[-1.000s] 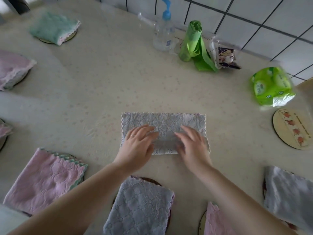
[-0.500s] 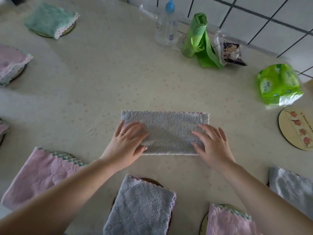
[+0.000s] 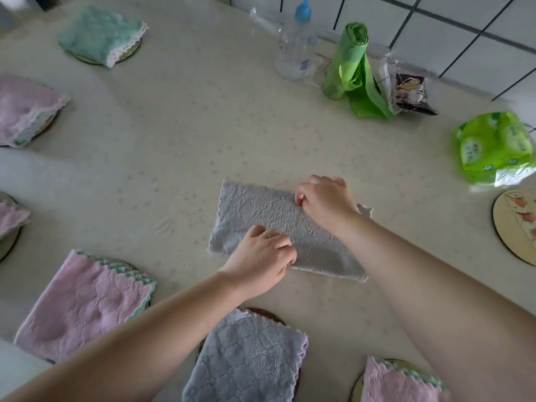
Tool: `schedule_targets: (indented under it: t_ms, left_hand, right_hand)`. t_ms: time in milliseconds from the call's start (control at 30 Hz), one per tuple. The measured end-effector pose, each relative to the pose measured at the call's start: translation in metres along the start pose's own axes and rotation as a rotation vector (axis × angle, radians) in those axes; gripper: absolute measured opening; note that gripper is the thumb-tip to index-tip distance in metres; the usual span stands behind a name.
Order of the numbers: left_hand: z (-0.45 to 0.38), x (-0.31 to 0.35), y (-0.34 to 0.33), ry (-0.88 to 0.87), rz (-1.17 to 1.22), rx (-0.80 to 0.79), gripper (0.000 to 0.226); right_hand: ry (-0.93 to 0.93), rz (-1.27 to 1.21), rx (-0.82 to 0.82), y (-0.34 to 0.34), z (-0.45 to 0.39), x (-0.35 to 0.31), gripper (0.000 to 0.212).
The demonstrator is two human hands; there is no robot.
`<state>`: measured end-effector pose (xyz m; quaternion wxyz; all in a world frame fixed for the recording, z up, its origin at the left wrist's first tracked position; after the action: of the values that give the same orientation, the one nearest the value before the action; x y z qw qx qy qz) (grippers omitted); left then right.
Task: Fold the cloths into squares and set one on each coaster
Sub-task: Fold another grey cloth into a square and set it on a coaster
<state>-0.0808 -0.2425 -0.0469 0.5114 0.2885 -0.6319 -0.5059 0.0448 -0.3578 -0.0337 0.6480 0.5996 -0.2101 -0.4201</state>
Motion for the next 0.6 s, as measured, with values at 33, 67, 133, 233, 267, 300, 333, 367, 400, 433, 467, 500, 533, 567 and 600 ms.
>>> schedule_targets:
  t_ms: [33, 67, 133, 233, 267, 300, 333, 367, 400, 433, 467, 500, 533, 567, 600]
  left_hand:
    - [0.001, -0.006, 0.003, 0.0, -0.013, -0.008, 0.01]
    - [0.001, -0.015, 0.007, 0.003, -0.025, -0.014, 0.01]
    - [-0.001, -0.034, 0.016, 0.024, -0.059, -0.015, 0.01]
    - [-0.017, -0.054, 0.031, 0.054, -0.136, -0.021, 0.01]
    - [-0.024, -0.058, 0.035, 0.057, -0.169, -0.03, 0.011]
    - [-0.031, -0.06, 0.039, 0.056, -0.204, -0.035, 0.013]
    - [-0.037, -0.062, 0.041, 0.05, -0.235, -0.035, 0.017]
    - [-0.042, -0.064, 0.042, 0.044, -0.257, -0.033, 0.019]
    - [-0.046, -0.066, 0.043, 0.04, -0.271, -0.033, 0.021]
    - [-0.047, -0.067, 0.043, 0.033, -0.28, -0.038, 0.022]
    - [-0.047, -0.068, 0.043, 0.013, -0.289, -0.034, 0.022]
    - [-0.045, -0.069, 0.042, -0.018, -0.295, -0.016, 0.022]
    - [-0.041, -0.069, 0.042, -0.054, -0.286, 0.011, 0.023]
    - [-0.035, -0.07, 0.042, -0.089, -0.26, 0.037, 0.026]
    - [-0.028, -0.071, 0.041, -0.124, -0.234, 0.046, 0.028]
  right_hand:
    - [-0.011, -0.002, -0.004, 0.0, 0.002, 0.004, 0.019]
    - [-0.029, -0.015, -0.006, 0.0, 0.006, 0.009, 0.019]
    - [-0.07, -0.051, -0.008, 0.0, 0.016, 0.019, 0.019]
    - [-0.116, -0.081, -0.037, -0.002, 0.033, 0.026, 0.016]
    - [-0.131, -0.1, -0.052, -0.003, 0.039, 0.026, 0.014]
    - [-0.148, -0.125, -0.07, -0.005, 0.044, 0.026, 0.013]
    - [-0.166, -0.155, -0.088, -0.007, 0.05, 0.026, 0.012]
    - [-0.179, -0.18, -0.101, -0.009, 0.056, 0.025, 0.012]
    - [-0.183, -0.195, -0.106, -0.011, 0.061, 0.024, 0.012]
    - [-0.177, -0.203, -0.098, -0.012, 0.065, 0.024, 0.011]
    - [-0.164, -0.202, -0.077, -0.012, 0.069, 0.025, 0.01]
    - [-0.14, -0.194, -0.036, -0.01, 0.073, 0.025, 0.01]
    - [-0.092, -0.178, 0.024, -0.008, 0.077, 0.025, 0.011]
    - [-0.013, -0.155, 0.09, -0.005, 0.081, 0.025, 0.013]
    - [0.085, -0.119, 0.13, -0.005, 0.084, 0.024, 0.016]
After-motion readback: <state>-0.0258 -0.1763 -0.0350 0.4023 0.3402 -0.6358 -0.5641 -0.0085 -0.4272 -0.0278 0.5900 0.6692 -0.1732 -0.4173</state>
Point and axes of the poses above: each hand's wrist, its own z-axis away from the middle knuckle, its own y-axis out of the back of the hand, x = y × z, the point moved 3 cm from there along -z, towards the middle knuckle, and after that the axes turned 9 degrees about y, right-handed, at the moved point
